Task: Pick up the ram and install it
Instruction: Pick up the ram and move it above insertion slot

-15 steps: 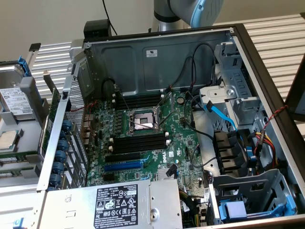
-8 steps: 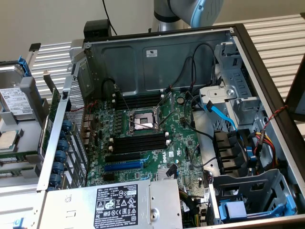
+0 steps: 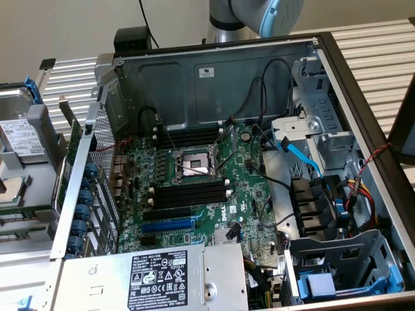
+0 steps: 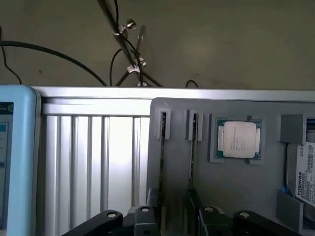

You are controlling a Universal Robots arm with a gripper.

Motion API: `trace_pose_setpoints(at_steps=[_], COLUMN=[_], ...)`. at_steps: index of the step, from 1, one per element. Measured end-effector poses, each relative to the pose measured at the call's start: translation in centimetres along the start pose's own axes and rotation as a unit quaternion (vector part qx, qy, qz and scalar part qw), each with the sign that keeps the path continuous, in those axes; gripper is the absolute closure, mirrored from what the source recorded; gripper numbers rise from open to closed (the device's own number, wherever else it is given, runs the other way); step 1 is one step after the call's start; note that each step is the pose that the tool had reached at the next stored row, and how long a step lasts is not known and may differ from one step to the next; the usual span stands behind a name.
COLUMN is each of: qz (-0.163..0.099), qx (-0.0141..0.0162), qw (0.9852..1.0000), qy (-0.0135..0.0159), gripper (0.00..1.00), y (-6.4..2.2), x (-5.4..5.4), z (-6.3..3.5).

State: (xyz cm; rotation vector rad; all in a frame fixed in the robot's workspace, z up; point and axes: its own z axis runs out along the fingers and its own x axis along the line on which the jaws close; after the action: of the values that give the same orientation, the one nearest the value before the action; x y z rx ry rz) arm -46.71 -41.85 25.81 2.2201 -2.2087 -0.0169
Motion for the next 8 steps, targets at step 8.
trace_pose_setpoints(at_steps=[8], qz=[0.000], qx=[0.0000], qw=[1.0000], qy=[0.0002], gripper=[0.64], y=[-0.03], x=[0.8], z=[1.24])
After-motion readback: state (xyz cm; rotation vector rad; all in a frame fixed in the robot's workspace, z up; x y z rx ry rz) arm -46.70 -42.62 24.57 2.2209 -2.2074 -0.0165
